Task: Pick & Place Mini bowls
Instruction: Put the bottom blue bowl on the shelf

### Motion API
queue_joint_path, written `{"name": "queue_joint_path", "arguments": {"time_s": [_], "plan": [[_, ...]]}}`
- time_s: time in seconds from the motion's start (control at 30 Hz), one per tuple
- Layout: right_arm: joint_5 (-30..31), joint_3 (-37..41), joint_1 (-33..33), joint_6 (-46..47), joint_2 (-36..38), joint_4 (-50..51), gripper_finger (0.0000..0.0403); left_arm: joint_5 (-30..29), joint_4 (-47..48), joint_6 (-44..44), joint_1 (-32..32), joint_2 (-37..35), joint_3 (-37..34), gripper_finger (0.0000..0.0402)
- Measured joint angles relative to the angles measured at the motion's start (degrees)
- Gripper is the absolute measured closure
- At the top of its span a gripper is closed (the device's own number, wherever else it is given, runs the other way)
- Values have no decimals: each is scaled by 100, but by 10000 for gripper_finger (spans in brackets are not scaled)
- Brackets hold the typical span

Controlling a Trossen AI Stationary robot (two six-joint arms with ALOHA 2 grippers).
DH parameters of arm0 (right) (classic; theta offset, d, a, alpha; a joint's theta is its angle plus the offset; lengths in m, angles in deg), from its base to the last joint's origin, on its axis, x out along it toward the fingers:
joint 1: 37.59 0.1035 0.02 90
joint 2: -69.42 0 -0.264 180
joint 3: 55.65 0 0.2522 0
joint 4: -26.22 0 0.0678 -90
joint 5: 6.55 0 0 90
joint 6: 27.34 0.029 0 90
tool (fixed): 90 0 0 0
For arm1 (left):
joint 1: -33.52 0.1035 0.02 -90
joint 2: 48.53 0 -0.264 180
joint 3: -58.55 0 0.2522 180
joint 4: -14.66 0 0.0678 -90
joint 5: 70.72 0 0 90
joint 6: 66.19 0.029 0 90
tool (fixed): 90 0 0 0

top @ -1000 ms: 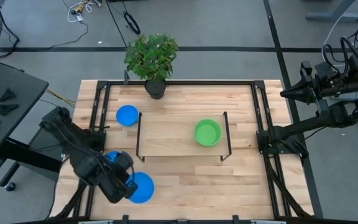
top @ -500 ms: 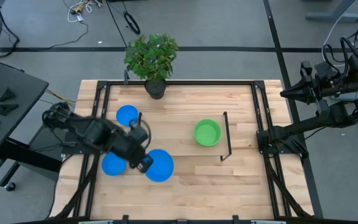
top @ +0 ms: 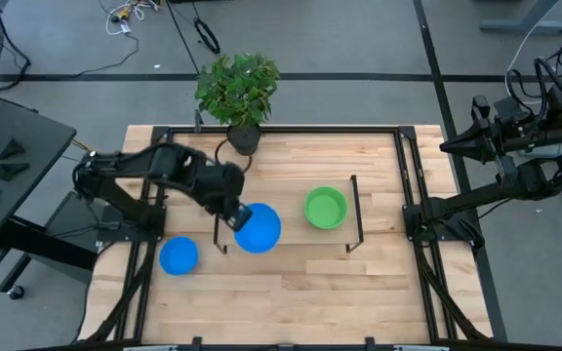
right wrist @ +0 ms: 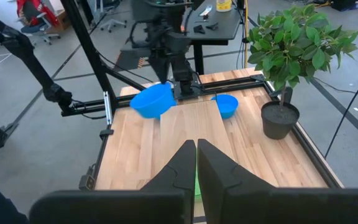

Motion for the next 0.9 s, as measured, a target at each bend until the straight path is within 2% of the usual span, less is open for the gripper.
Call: {"name": "queue_joint_path", "arguments": {"time_s": [0.37, 0.9], "plan": [[0, -1, 0, 0, -1, 0, 382, 714, 136, 948, 1200, 55, -3, 401], [1, -1, 0, 1, -2, 1, 382, 1090, 305, 1793, 1900, 309, -413, 401]]}}
